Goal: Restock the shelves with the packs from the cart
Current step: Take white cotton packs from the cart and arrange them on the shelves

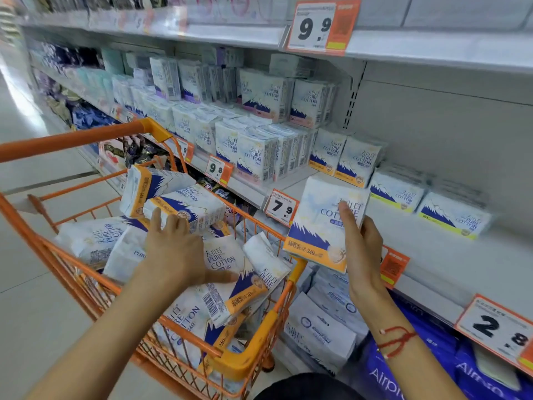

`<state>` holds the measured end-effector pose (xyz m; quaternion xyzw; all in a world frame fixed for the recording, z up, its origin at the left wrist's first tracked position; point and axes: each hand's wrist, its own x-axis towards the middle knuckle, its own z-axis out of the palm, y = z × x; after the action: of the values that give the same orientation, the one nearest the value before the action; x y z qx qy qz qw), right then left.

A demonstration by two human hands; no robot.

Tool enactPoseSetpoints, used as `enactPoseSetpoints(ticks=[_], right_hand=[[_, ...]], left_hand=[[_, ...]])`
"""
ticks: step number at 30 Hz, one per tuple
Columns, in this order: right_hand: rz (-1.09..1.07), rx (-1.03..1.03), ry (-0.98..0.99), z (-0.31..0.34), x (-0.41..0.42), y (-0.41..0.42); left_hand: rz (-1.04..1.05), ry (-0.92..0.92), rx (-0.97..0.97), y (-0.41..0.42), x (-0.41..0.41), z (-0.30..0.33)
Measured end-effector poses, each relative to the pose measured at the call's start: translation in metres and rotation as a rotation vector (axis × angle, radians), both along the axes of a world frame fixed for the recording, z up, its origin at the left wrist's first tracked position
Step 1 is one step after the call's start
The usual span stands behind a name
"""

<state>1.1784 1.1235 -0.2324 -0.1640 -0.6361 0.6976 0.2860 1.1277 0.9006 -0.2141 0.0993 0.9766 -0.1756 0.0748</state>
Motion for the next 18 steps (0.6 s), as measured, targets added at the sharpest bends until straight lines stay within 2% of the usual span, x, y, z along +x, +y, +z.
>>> enactPoseSetpoints(ticks=[2,5,10,15,18], right_hand=[[0.021,0.017,0.010,-0.003,0.000,0.000],[0.049,0.027,0.005,-0.004,0.000,-0.001],[0.066,0.017,0.002,-0.004,0.000,-0.001],[0.026,-0.026,0.044,0.016,-0.003,0.016],[-0.059,-0.026,0.085,0.033,-0.010,0.038]], left_hand=[[-0.013,0.039,0.020,-0.001,0.004,-0.009],[-0.086,0.108,0.158,-0.003,0.010,-0.019],[-0.126,0.107,0.532,-0.004,0.019,-0.012],[-0.201,0.310,0.819,-0.009,0.011,0.031],[-0.276,0.311,0.944,0.005,-0.013,0.072]])
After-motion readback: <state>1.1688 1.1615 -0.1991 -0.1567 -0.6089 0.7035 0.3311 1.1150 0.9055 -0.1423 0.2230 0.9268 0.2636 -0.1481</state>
